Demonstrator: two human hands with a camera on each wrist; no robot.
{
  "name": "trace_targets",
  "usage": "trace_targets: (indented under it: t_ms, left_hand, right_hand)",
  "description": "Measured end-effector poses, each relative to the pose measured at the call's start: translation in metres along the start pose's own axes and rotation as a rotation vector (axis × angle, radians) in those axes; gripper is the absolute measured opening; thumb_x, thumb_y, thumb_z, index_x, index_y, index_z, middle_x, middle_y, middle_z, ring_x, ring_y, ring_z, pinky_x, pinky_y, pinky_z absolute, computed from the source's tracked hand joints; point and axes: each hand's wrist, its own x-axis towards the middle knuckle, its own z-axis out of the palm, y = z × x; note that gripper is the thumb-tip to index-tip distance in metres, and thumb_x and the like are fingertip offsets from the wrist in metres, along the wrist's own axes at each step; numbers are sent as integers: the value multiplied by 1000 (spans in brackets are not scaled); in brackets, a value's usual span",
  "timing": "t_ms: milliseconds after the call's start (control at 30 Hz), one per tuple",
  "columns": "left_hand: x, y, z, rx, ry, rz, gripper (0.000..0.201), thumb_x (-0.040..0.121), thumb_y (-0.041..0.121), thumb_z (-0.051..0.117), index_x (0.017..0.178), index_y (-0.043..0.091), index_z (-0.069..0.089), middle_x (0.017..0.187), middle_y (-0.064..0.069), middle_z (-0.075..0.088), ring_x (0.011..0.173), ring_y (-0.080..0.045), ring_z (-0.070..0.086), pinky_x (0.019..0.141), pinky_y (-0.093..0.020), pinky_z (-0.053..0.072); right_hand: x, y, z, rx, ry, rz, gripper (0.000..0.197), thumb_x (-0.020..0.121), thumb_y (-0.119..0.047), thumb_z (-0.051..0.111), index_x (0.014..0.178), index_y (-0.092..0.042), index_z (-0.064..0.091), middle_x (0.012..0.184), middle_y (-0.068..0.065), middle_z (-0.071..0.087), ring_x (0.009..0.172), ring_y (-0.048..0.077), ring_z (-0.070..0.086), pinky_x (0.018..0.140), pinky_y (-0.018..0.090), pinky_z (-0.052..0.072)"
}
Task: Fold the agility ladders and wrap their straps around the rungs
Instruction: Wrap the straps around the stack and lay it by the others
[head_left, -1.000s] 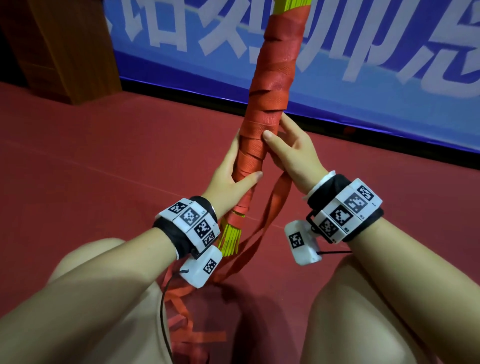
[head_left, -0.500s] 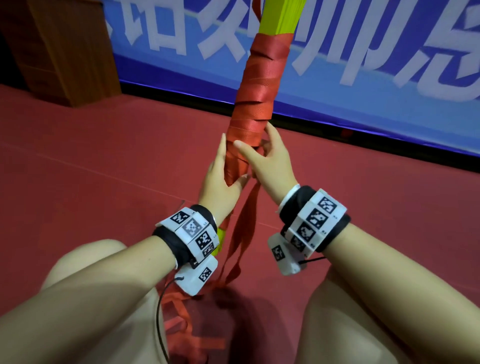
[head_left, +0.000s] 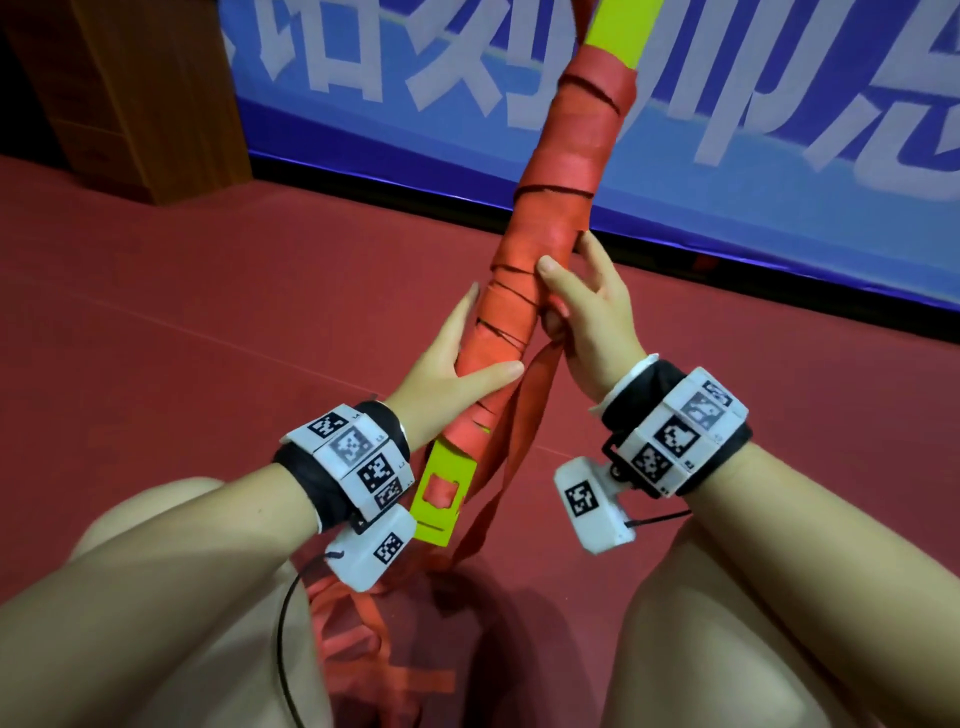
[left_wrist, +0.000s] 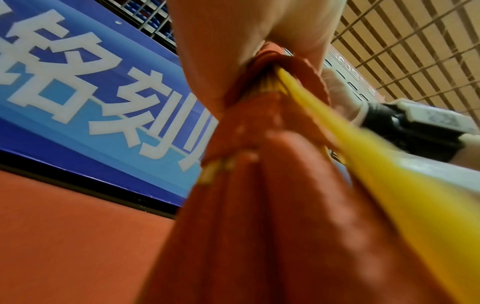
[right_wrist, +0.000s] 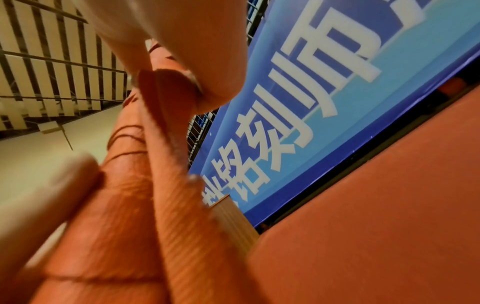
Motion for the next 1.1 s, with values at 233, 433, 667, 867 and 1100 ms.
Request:
trace_targets:
  t_ms: [233,433,667,867,1100]
  left_hand:
    - [-8,-1,11,4,17,53,83,78,18,68,150,22,27,134,4,55,113,2,56,98,-15,40]
    - [-2,1,11,42,121,71,83,84,8,67,152,25,24,142,5,48,120,-1,52,101,-14,39]
    - [3,7,10,-34,246,56,84,82,15,66,151,35,24,131,-8,59,90,-14,64,92,-47,54]
    - [10,2,6,-151,334,-8,80,88,6,64,153,30,24,107,0,65,75,-17,64,81,-47,59]
    - [7,-2,4,-143,349,-31,79,90,1,61,153,30,24,104,-1,63,71,-18,63,70,-36,59]
  right_hand:
    - [2,-10,-5,-49,-91,75,29,94,-13,58,123,-14,55,65,6,54,39,12,46,38,20,37]
    - [1,-4,0,-64,-9,132,23,94,-16,59,115,-6,60,70,8,59,42,10,50,38,19,37]
    - [-2,-6,-4,-293,-4,46,13,89,-4,64,91,-10,54,69,1,61,39,11,56,35,20,37]
    - [-3,-2,-4,-426,-11,40,21,86,-6,67,105,-12,61,81,11,68,34,8,45,39,19,38]
    - [0,4,-3,-408,-7,56,15,89,0,61,81,-12,57,66,3,59,38,6,54,36,15,34]
